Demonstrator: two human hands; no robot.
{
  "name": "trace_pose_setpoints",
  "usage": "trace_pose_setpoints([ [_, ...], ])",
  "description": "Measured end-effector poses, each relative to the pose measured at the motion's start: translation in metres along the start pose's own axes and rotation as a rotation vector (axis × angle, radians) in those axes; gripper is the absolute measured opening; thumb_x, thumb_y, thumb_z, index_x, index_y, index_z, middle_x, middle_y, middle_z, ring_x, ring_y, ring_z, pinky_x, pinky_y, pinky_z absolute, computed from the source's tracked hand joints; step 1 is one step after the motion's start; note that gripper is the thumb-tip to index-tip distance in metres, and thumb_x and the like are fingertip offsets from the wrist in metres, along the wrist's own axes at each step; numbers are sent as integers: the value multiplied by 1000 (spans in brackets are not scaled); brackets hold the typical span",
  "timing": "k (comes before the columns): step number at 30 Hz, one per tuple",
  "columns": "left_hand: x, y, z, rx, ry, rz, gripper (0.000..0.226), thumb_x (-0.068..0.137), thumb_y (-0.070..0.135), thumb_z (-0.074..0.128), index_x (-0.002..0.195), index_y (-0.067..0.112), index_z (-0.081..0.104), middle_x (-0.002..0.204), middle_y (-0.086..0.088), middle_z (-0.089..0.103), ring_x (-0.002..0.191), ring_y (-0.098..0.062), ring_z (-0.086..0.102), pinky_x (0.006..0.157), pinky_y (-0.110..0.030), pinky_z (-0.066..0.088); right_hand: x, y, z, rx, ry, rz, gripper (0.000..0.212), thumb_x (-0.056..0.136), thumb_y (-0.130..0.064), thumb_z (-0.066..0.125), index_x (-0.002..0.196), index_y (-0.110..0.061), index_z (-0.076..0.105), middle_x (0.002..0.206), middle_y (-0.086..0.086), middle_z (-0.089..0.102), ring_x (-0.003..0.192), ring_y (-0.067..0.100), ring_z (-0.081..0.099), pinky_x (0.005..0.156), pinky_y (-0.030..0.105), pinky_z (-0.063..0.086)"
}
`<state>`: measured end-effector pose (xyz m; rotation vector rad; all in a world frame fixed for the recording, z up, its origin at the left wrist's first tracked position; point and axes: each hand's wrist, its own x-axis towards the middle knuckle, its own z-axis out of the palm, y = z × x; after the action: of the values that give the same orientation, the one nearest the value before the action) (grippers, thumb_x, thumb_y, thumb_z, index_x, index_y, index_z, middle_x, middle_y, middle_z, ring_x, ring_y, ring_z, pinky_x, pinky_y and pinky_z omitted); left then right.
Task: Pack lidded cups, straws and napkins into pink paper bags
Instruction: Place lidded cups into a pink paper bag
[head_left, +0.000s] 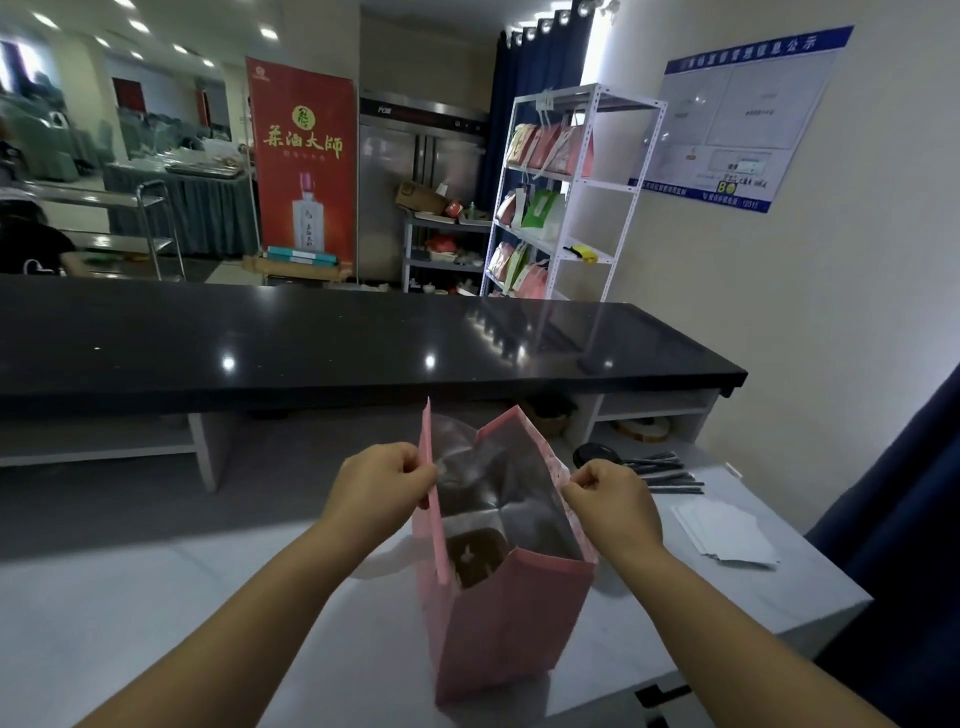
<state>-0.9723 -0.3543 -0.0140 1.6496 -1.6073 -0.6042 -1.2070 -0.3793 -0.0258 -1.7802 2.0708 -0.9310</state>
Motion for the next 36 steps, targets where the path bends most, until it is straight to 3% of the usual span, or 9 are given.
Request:
trace_pose_setpoints([
  [4,23,3,21,-134,25,-14,24,86,19,58,64,12,63,60,0,64,48,-4,52,50,-19,38,32,14,5,-10,0,3,17,85,-26,61,68,-24,64,67,-11,62,64,7,57,56,26,47],
  [10,68,2,46,-197,97,-31,24,86,18,57,64,11,63,61,-3,64,59,-19,61,57,-32,52,92,21,13,-35,-21,-29,17,84,-29,63,69,-24,64,67,-11,61,62,5,56,47,21,36],
  [14,93,-3,57,-202,94,-46,24,86,21,59,64,13,63,60,-2,64,56,-11,61,51,-22,46,123,26,19,-44,21,-69,28,87,-38,59,64,-23,60,61,-8,60,55,8,57,47,23,40],
  [17,105,-4,61,-165,91,-9,25,86,20,59,62,13,62,58,0,62,54,-8,59,48,-17,42,147,42,18,-28,133,-44,25,89,-36,57,67,-24,57,66,-5,62,60,12,59,56,31,52],
  [20,112,-1,67,-51,149,96,26,84,15,60,59,9,59,58,-6,58,56,-18,56,52,-29,48,163,76,22,-167,-27,59,8,86,-28,61,86,-21,60,88,1,66,74,16,58,67,34,52],
  [25,118,1,78,-11,144,144,25,83,16,60,60,6,59,62,-6,56,66,-18,53,68,-37,47,164,122,44,-412,-326,236,83,64,-49,75,132,-16,40,135,8,46,122,30,44,93,40,45],
  [27,121,1,80,13,167,157,28,83,18,60,57,9,57,59,-4,55,64,-16,52,67,-36,45,165,132,47,-450,-364,273,96,60,-53,77,137,-16,32,140,8,39,126,30,39,95,40,43],
  [31,123,4,85,25,197,186,34,84,29,58,52,19,53,56,4,53,63,-9,50,70,-34,38,165,147,46,-398,-401,271,90,56,-50,78,129,-18,36,129,5,49,110,26,52,79,35,49],
  [36,123,6,91,36,213,174,32,82,35,55,52,26,50,58,8,52,66,-6,48,73,-36,39,176,134,15,-457,-492,240,84,46,-60,72,114,-20,44,99,-3,55,81,16,52,64,29,48],
])
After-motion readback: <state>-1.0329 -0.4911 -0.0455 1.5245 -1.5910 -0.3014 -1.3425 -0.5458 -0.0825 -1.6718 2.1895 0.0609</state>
